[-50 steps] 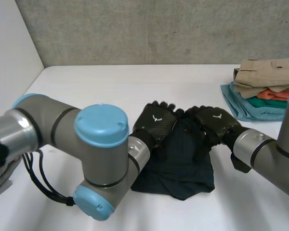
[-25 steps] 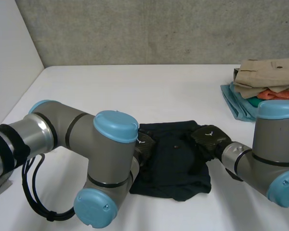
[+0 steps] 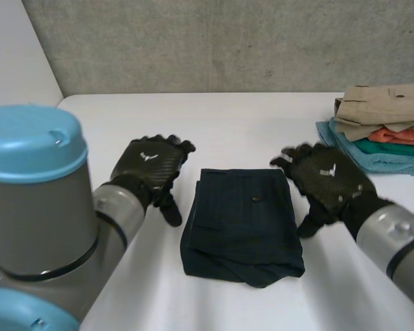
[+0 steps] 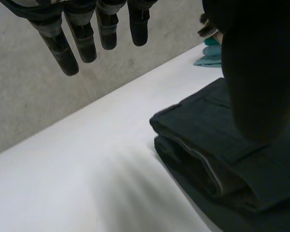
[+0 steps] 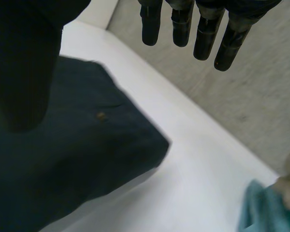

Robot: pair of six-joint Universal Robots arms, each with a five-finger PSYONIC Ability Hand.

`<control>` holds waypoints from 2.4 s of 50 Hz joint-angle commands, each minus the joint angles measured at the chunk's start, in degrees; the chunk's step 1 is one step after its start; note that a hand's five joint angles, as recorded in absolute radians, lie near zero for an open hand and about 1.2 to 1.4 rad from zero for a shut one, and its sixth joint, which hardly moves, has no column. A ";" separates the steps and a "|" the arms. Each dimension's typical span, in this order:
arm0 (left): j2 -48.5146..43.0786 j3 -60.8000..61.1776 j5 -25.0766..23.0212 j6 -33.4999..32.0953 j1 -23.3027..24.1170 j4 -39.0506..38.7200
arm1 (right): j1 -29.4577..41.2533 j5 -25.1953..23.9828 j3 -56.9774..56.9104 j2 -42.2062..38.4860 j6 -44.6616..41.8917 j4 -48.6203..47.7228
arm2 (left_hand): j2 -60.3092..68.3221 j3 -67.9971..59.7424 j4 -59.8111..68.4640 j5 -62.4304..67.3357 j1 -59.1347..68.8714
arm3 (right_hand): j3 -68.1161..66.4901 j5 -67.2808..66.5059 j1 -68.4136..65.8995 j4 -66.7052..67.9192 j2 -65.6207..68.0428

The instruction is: Fold the laundry.

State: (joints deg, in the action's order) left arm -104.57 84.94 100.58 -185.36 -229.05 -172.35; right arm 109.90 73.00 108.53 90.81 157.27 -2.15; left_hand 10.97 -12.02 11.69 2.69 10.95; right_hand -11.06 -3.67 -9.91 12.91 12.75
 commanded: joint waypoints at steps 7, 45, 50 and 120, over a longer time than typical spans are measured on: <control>2.09 12.71 -0.21 2.55 -1.58 -8.44 | 0.66 -3.30 8.89 -6.77 -4.95 -7.68 | -0.25 1.30 -0.97 -1.97 -0.24 | 1.06 3.67 -0.09 -2.91 -2.75; 1.91 16.40 -0.30 2.55 -3.69 -11.96 | 6.90 -1.02 8.28 -20.50 -11.28 -25.98 | -0.25 1.30 -0.97 -1.97 -0.24 | -47.56 -44.95 -48.71 45.70 45.86; 1.91 16.40 -0.39 2.55 -3.95 -11.96 | 7.61 0.39 6.96 -20.32 -12.07 -26.07 | -0.25 1.30 -0.97 -1.97 -0.24 | -68.92 -66.31 -70.07 67.07 67.23; 1.73 17.72 -0.56 2.55 -7.91 -13.19 | -41.35 -33.97 -51.66 -44.05 16.04 -21.14 | -0.25 1.30 -0.97 -1.97 -0.24 | -68.94 -66.33 -70.09 67.09 67.25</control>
State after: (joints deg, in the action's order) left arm -102.86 102.65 100.10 -182.81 -236.94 -185.54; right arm 70.07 41.88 57.01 45.15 166.70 -22.31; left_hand 10.97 -12.02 11.69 2.68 10.95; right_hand -69.56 -56.63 -51.11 68.31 67.89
